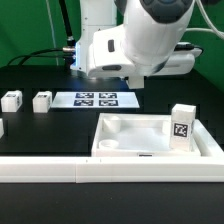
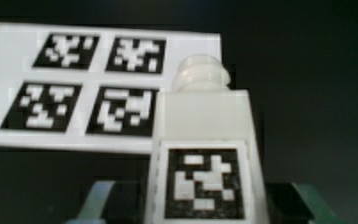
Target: Assemble square table
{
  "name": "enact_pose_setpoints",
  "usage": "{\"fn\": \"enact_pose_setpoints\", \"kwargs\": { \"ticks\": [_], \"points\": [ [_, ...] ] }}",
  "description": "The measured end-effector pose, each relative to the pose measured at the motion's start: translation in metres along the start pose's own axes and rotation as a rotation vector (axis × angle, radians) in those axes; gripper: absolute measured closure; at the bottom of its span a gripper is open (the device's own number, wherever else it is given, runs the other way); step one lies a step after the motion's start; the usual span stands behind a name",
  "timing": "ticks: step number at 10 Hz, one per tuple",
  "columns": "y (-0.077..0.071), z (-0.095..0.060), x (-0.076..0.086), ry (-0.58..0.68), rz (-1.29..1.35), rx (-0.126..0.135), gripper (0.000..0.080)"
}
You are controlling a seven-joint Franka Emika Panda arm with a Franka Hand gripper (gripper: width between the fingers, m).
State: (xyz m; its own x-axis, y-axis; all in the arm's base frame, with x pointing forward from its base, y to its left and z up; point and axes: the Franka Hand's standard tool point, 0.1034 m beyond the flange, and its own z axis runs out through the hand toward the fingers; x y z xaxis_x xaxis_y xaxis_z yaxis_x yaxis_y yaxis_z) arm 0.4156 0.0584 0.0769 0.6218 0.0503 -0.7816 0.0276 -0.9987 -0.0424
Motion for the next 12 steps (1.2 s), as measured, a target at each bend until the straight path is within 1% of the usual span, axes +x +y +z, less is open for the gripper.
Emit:
{"fn": "enact_pose_setpoints", "kwargs": {
  "ticks": [2, 5, 6, 7, 8, 9, 10, 12],
  "points": [
    [0.004, -0.003, 0.010, 0.178, -0.013, 0.002, 0.0509],
    [0.008, -0.039, 0.013, 0.344, -0.030, 0.004, 0.0509],
    [0.009, -0.052, 0.015, 0.406, -0.032, 0.004, 0.0509],
    [0.009, -0.062, 0.014, 0.439, -0.032, 0.005, 0.0509],
    [0.010, -0.065, 0.022, 0.551, -0.031, -0.001, 0.0509],
    [0.011, -0.062, 0.020, 0.593, -0.030, -0.002, 0.0509],
    [0.013, -0.067, 0.024, 0.685, -0.026, -0.007, 0.0509],
    [0.016, -0.068, 0.026, 0.827, -0.021, -0.017, 0.0509]
  ]
}}
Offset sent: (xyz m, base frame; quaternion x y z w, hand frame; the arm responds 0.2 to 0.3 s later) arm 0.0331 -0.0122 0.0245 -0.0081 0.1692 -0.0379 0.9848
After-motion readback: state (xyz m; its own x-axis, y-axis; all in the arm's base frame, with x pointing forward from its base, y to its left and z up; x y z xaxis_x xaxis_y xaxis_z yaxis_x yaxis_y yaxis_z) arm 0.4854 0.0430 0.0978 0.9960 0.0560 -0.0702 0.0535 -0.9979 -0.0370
